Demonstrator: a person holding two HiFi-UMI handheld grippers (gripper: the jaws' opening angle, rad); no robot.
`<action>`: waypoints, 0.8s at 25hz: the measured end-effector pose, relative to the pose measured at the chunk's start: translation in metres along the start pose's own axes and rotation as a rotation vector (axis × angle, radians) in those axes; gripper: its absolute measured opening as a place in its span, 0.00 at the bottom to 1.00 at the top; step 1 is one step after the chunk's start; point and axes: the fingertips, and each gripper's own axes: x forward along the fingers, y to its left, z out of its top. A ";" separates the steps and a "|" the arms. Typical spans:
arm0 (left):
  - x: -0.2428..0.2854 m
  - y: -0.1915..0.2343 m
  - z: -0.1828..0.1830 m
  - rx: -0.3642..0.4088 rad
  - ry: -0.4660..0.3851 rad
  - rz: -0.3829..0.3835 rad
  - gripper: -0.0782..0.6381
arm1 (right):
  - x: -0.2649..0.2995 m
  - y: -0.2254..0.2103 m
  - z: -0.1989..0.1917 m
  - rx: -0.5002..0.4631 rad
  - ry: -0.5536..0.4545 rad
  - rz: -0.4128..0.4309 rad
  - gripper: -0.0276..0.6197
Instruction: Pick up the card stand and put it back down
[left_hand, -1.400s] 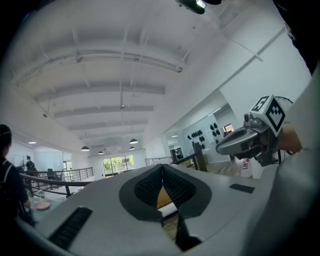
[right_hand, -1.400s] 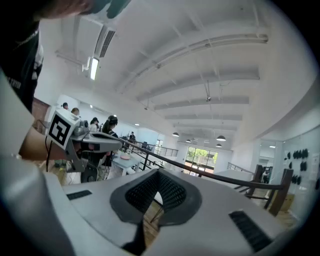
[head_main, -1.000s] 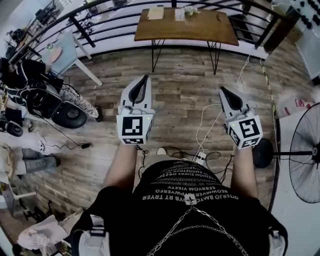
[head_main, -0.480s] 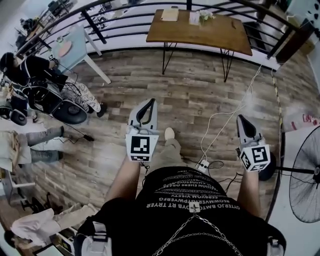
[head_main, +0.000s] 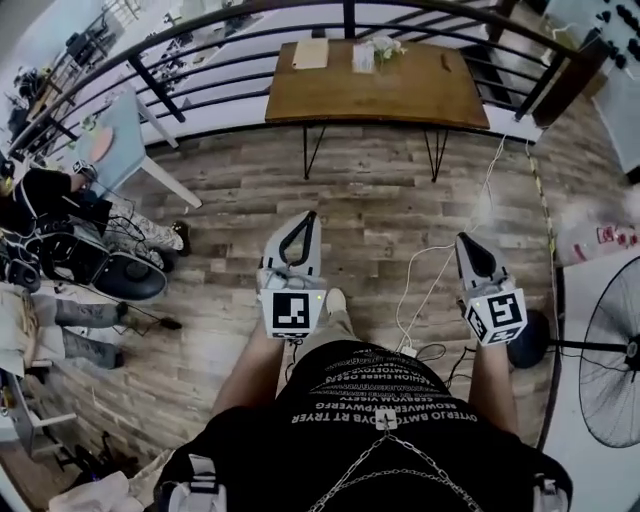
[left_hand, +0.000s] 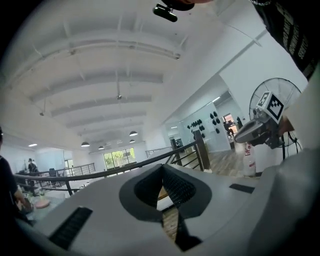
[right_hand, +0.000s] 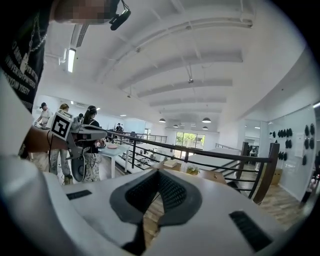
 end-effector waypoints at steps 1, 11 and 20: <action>0.009 0.005 0.002 -0.020 0.001 -0.003 0.15 | 0.009 -0.003 0.004 -0.002 -0.003 0.001 0.06; 0.091 0.054 -0.014 0.001 -0.002 -0.088 0.15 | 0.106 -0.016 0.022 0.016 0.014 0.000 0.07; 0.127 0.079 -0.025 -0.038 0.006 -0.141 0.15 | 0.148 -0.008 0.021 0.007 0.086 0.000 0.20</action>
